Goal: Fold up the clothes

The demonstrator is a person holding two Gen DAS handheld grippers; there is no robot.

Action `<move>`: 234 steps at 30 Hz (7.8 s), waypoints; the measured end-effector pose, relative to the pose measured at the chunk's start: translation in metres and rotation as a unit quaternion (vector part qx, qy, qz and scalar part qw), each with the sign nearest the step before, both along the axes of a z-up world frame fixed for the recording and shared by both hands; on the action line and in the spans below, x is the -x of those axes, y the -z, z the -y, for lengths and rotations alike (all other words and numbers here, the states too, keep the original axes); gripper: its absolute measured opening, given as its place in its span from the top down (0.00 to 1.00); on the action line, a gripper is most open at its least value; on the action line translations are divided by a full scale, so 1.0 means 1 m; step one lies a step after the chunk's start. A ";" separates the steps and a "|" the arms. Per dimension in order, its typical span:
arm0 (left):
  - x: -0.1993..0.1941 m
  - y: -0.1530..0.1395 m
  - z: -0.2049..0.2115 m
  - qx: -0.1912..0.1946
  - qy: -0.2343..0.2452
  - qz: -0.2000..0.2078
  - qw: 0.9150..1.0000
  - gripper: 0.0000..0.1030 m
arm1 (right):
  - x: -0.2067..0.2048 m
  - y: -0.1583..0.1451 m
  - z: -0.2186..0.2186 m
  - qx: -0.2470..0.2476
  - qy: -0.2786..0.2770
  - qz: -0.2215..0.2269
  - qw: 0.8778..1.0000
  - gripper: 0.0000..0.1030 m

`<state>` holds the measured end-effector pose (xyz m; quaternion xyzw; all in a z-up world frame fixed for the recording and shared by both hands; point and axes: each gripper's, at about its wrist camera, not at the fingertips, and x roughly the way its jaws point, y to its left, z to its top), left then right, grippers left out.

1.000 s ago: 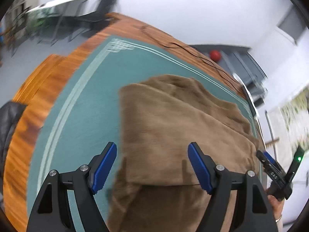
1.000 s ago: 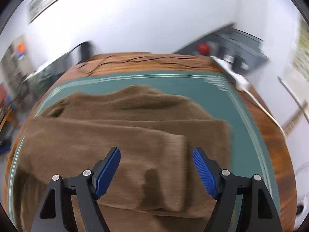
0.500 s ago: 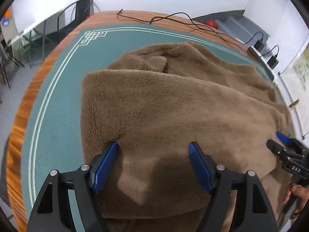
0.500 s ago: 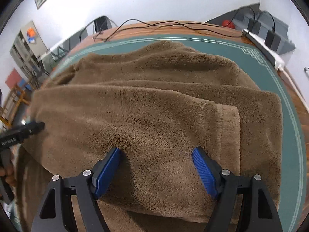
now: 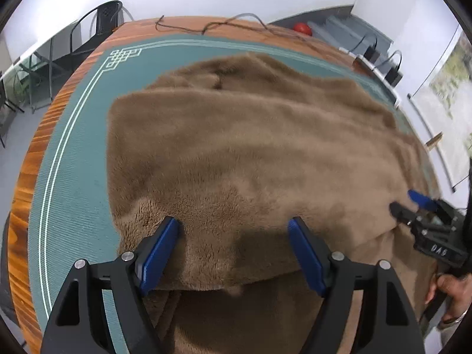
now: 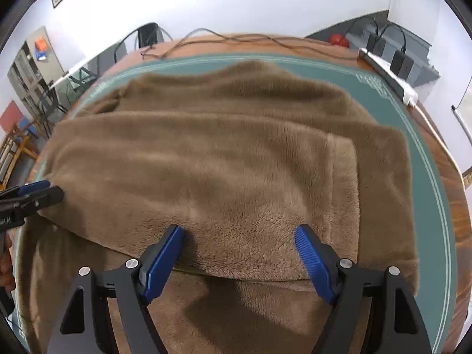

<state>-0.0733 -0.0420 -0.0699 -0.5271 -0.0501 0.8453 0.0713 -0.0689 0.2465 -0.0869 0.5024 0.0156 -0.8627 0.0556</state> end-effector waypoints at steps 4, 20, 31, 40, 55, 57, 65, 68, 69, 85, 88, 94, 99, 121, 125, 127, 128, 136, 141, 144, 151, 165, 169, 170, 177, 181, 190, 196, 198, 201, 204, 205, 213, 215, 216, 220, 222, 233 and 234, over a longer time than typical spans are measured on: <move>0.000 0.003 -0.005 0.018 0.011 -0.006 1.000 0.20 | 0.002 0.006 0.007 -0.020 -0.008 -0.005 1.000 0.18; -0.059 -0.019 -0.017 -0.022 0.065 0.028 0.997 0.19 | -0.090 -0.006 0.022 0.019 -0.044 0.044 0.998 0.17; -0.089 0.011 -0.045 0.050 0.107 0.033 0.992 0.15 | -0.112 0.024 0.043 -0.028 -0.051 0.047 0.997 0.04; -0.120 -0.006 -0.033 0.041 0.058 0.035 0.997 0.15 | -0.123 0.016 0.033 0.000 -0.059 0.046 0.997 0.01; -0.267 -0.021 -0.060 0.066 0.068 0.027 0.995 0.15 | -0.247 -0.019 -0.054 0.008 -0.107 0.019 0.994 0.01; -0.284 -0.023 -0.064 0.072 0.075 0.026 0.994 0.15 | -0.262 -0.021 -0.061 -0.001 -0.125 0.016 0.992 0.01; -0.332 -0.024 -0.080 0.095 0.113 0.033 0.989 0.15 | -0.323 -0.016 -0.067 -0.048 -0.211 0.026 0.976 0.01; -0.339 -0.016 -0.083 0.113 0.121 0.042 0.985 0.15 | -0.338 -0.007 -0.074 -0.077 -0.219 0.038 0.972 0.01; -0.341 -0.014 -0.084 0.119 0.124 0.044 0.984 0.15 | -0.342 -0.004 -0.077 -0.083 -0.219 0.042 0.971 0.01; -0.353 -0.009 -0.084 0.128 0.111 0.045 0.984 0.15 | -0.343 0.005 -0.105 -0.116 -0.140 0.029 0.983 0.01; -0.357 -0.009 -0.080 0.128 0.104 0.045 0.985 0.15 | -0.335 -0.002 -0.114 -0.082 -0.110 0.029 0.990 0.01; -0.364 -0.005 -0.066 0.126 0.085 0.049 0.987 0.15 | -0.323 -0.001 -0.129 -0.045 -0.063 0.043 0.996 0.01; -0.372 -0.004 -0.065 0.133 0.082 0.045 0.987 0.15 | -0.322 0.001 -0.113 -0.072 -0.092 0.033 0.993 0.01; -0.385 -0.013 -0.059 0.109 0.054 0.040 0.992 0.15 | -0.323 -0.010 -0.106 -0.001 -0.100 0.066 0.993 0.55; -0.389 -0.014 -0.063 0.108 0.059 0.038 0.992 0.15 | -0.318 -0.009 -0.098 0.002 -0.101 0.066 0.993 0.55; -0.391 -0.013 -0.063 0.109 0.064 0.038 0.991 0.15 | -0.323 -0.010 -0.105 0.009 -0.093 0.070 0.993 0.54; -0.392 -0.013 -0.063 0.108 0.063 0.038 0.991 0.15 | -0.323 -0.011 -0.108 0.009 -0.089 0.070 0.994 0.52; -0.400 -0.015 -0.060 0.102 0.056 0.038 0.992 0.15 | -0.326 -0.010 -0.111 0.000 -0.059 0.065 0.996 0.43; -0.405 -0.015 -0.062 0.103 0.064 0.036 0.992 0.15 | -0.334 0.000 -0.074 -0.054 -0.131 0.051 0.989 0.48; -0.415 -0.017 -0.060 0.104 0.068 0.032 0.992 0.15 | -0.331 -0.001 -0.077 -0.069 -0.122 0.038 0.989 0.76; -0.421 -0.019 -0.042 0.082 0.037 0.025 0.996 0.15 | -0.305 -0.038 -0.109 -0.051 -0.061 -0.016 0.997 0.79; -0.378 0.008 -0.028 0.101 -0.045 0.004 0.994 0.15 | -0.288 -0.041 -0.111 -0.044 -0.060 -0.007 0.997 0.78; -0.365 0.000 -0.011 0.051 -0.092 -0.008 0.994 0.16 | -0.289 -0.036 -0.112 -0.045 -0.057 0.000 0.997 0.78; -0.360 0.002 -0.008 0.024 -0.097 -0.006 0.995 0.28 | -0.290 -0.034 -0.112 -0.044 -0.056 0.002 0.997 0.78; -0.349 -0.017 -0.001 -0.011 -0.076 0.004 0.997 0.88 | -0.293 -0.039 -0.118 -0.042 -0.052 -0.009 0.998 0.78; -0.335 -0.058 0.001 0.011 -0.045 -0.036 0.998 0.88 | -0.291 -0.053 -0.123 -0.037 -0.053 -0.022 0.998 0.78; -0.290 -0.177 0.000 0.054 0.026 -0.148 0.987 0.88 | -0.269 -0.134 -0.126 -0.018 -0.063 -0.115 0.991 0.78; -0.250 -0.218 0.001 0.057 0.038 -0.190 0.979 0.88 | -0.246 -0.182 -0.128 -0.018 -0.060 -0.175 0.982 0.78; -0.238 -0.225 0.001 0.057 0.039 -0.196 0.978 0.88 | -0.237 -0.194 -0.128 -0.019 -0.057 -0.191 0.980 0.78; -0.216 -0.229 0.004 0.049 0.037 -0.197 0.978 0.88 | -0.222 -0.208 -0.128 -0.019 -0.049 -0.209 0.976 0.78; -0.192 -0.231 0.006 0.052 0.033 -0.204 0.977 0.88 | -0.203 -0.222 -0.125 -0.017 -0.039 -0.226 0.973 0.78; -0.183 -0.232 0.008 0.051 0.030 -0.206 0.977 0.88 | -0.195 -0.226 -0.123 -0.016 -0.036 -0.231 0.972 0.78; -0.100 -0.237 0.022 0.031 0.009 -0.209 0.977 0.88 | -0.123 -0.245 -0.108 -0.010 -0.012 -0.251 0.968 0.78; -0.076 -0.234 0.025 0.028 0.006 -0.206 0.978 0.88 | -0.101 -0.246 -0.106 -0.006 -0.005 -0.249 0.968 0.78; -0.065 -0.232 0.026 0.026 0.005 -0.203 0.979 0.88 | -0.091 -0.246 -0.105 -0.004 -0.001 -0.247 0.969 0.78; -0.018 -0.220 0.029 0.019 0.001 -0.192 0.981 0.88 | -0.050 -0.240 -0.102 -0.005 0.018 -0.237 0.971 0.78; 0.007 -0.212 0.028 0.015 -0.001 -0.184 0.983 0.88 | -0.030 -0.233 -0.102 -0.002 0.029 -0.227 0.973 0.78; 0.116 -0.128 0.016 0.031 -0.007 -0.113 0.993 0.88 | 0.067 -0.154 -0.101 -0.010 0.077 -0.141 0.987 0.78; 0.124 -0.119 0.015 0.032 -0.006 -0.106 0.994 0.88 | 0.073 -0.145 -0.101 -0.012 0.080 -0.132 0.988 0.78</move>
